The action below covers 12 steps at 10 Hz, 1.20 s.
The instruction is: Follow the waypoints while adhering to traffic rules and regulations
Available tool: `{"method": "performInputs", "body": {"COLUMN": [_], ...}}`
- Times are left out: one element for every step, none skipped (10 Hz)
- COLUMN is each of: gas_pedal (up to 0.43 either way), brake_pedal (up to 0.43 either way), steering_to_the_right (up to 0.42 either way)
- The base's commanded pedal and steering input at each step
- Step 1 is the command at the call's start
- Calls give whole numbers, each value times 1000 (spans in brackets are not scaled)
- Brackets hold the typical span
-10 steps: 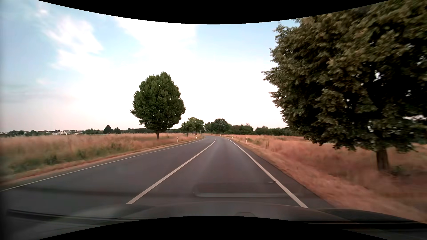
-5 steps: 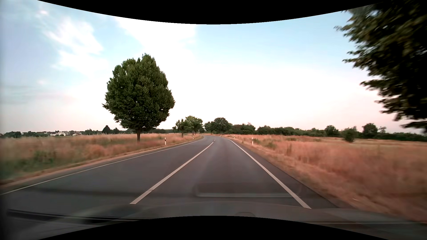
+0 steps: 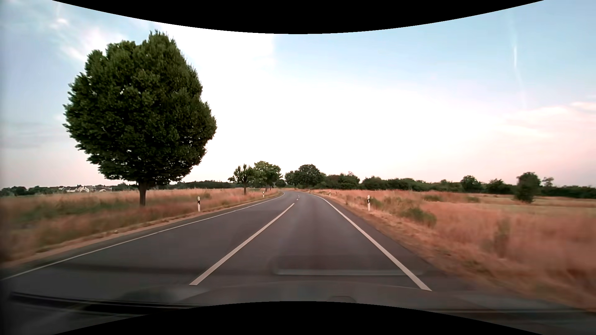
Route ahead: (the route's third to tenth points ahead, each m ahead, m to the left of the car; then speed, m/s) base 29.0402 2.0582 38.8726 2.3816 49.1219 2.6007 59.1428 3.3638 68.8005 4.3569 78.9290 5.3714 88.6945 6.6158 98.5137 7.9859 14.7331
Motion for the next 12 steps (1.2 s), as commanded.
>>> {"method": "performInputs", "body": {"gas_pedal": [268,268,268,268,248,248,260,260,260,260,260,260], "brake_pedal": [0,0,0,0,0,0,0,0,0,0,0,0], "steering_to_the_right": [-6,-6,-6,-6,-6,-6,-6,-7,-7,-9,-13,-16]}}
